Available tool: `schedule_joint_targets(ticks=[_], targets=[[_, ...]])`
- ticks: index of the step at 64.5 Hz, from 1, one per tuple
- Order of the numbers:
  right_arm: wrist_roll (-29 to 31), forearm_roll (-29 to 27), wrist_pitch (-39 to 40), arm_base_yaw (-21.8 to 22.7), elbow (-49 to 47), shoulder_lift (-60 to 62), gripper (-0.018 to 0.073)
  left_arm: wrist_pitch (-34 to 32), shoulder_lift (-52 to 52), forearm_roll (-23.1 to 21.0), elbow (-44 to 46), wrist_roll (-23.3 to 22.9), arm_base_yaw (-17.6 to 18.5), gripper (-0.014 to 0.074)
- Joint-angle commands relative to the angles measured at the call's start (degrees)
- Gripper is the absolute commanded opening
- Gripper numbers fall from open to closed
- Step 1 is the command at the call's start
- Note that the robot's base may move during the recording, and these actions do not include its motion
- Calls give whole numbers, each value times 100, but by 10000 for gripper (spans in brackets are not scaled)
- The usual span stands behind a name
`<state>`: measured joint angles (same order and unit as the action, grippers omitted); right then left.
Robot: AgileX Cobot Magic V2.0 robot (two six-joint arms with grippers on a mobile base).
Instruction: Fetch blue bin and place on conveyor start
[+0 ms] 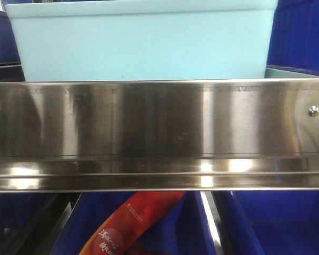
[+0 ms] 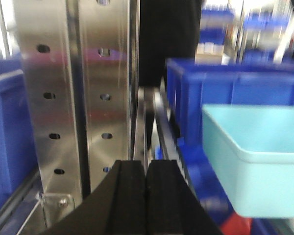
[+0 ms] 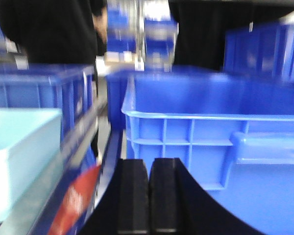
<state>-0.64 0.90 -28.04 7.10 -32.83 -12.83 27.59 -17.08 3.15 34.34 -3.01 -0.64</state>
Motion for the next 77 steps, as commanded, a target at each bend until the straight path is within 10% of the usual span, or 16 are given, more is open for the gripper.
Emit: schedule_joint_targets(ticks=[1, 22, 31, 54, 65, 77], targets=[[11, 12, -319, 11, -537, -544, -166, 324, -598, 11, 534, -9, -31, -111], [11, -336, 369, 11, -1055, -1244, -166, -472, -1526, -93, 1032, -20, -31, -111], [64, -1283, 230, -3, -1291, -1710, -166, -426, -2054, -686, 1307, 213, 8, -111], [1013, -2162, -235, -1209, -2673, -3634, -166, -2, -3904, -832, 2983, 790, 1554, -111], [442, -1653, -280, -1756, -3353, -4690, -135, 571, -4973, 68, 4012, -630, 1858, -111], [-2102, 861, -1015, -2312, -4335, -5886, -135, 1530, -5982, 1591, 5059, -2527, 2034, -111]])
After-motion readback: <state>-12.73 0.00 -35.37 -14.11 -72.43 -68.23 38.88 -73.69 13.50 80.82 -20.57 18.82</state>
